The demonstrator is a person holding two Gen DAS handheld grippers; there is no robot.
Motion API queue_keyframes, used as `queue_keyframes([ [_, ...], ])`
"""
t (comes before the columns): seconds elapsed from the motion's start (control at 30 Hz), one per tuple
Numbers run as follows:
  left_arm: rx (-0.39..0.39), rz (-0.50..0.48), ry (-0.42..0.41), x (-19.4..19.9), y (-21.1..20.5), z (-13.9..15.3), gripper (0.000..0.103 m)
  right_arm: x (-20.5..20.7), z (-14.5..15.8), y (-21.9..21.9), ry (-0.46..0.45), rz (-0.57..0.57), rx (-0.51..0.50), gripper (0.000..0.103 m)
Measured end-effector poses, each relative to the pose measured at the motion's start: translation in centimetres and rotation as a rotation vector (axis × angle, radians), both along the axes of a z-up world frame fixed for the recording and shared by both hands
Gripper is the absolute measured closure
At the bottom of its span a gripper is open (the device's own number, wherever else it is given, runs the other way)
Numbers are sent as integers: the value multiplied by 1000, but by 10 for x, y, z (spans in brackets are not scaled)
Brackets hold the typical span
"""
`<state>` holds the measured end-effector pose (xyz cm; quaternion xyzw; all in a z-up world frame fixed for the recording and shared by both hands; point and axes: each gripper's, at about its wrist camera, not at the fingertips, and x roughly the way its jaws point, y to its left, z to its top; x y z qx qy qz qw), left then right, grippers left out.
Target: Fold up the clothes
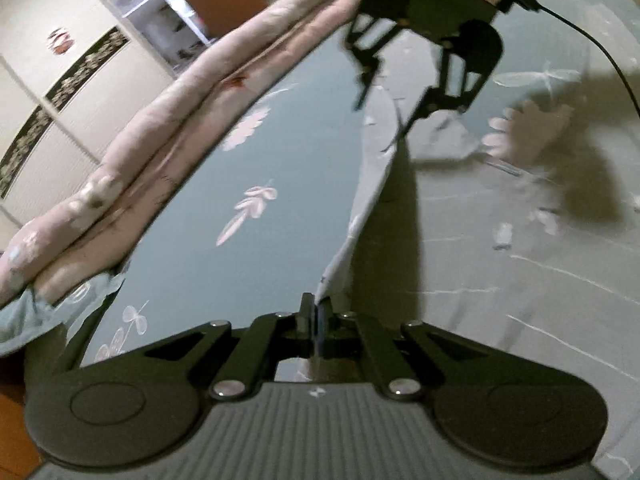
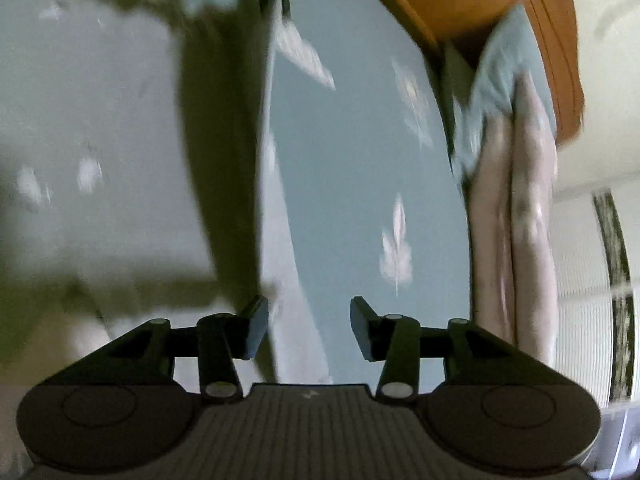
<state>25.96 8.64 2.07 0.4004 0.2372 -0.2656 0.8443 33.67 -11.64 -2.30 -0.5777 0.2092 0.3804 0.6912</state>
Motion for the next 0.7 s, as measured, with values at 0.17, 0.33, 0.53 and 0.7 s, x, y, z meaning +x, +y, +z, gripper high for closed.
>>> queue_keyframes([
  [0.17,-39,44,-15,4,4,7,103,13,-12,-38,-6,-107,-32,52],
  [0.33,-67,77,-12,10,8,10,103,16,-20,-47,-5,-114,-25,52],
  [0.53,-62,84,-11,8,7,11,103,29,-28,-59,-50,-159,-25,68],
  [0.7,-63,83,-7,8,7,11,103,47,-34,-79,-84,-183,-72,71],
])
